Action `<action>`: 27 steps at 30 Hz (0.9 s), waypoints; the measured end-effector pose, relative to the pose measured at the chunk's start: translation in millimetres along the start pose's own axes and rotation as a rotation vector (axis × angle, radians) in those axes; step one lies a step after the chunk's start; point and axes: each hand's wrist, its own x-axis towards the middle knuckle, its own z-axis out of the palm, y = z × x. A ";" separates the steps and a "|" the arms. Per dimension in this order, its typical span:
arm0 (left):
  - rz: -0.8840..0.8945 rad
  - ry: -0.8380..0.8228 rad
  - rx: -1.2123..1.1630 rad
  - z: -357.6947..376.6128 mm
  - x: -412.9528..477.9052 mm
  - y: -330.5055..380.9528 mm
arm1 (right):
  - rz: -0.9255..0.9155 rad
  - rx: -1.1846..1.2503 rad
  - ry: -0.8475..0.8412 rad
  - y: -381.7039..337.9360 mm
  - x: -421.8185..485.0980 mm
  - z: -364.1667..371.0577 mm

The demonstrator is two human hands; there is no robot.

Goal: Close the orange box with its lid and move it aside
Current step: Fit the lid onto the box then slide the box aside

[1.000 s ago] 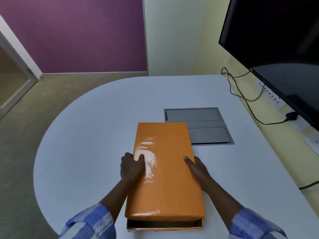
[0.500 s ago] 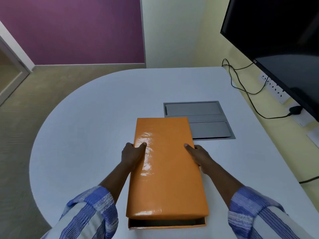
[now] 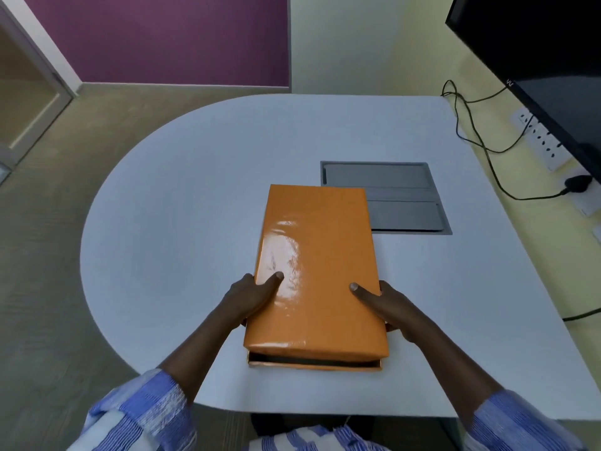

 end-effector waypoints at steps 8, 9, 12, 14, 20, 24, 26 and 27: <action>-0.057 -0.122 -0.060 2.8 -22.6 -14.5 | 0.130 -0.020 -0.231 14.4 -23.0 -7.0; -0.061 -0.139 -0.074 3.6 -24.9 -17.7 | 0.140 -0.007 -0.248 16.6 -24.1 -6.6; -0.062 -0.186 -0.130 5.3 -32.8 -26.0 | 0.141 0.000 -0.263 21.4 -27.1 -4.7; -0.041 -0.206 -0.165 6.6 -36.3 -30.8 | 0.132 -0.004 -0.258 23.0 -28.9 -3.6; 0.049 -0.186 -0.179 15.4 -35.1 -47.8 | 0.071 -0.055 -0.212 29.7 -31.2 2.5; 0.091 -0.178 -0.183 18.6 -37.2 -53.4 | 0.046 -0.060 -0.211 33.8 -29.4 2.2; 0.137 -0.217 -0.166 18.1 -36.7 -55.9 | 0.038 -0.064 -0.236 36.7 -27.8 0.4; 0.154 -0.236 -0.149 18.1 -35.6 -57.5 | 0.033 -0.070 -0.249 38.1 -27.0 0.0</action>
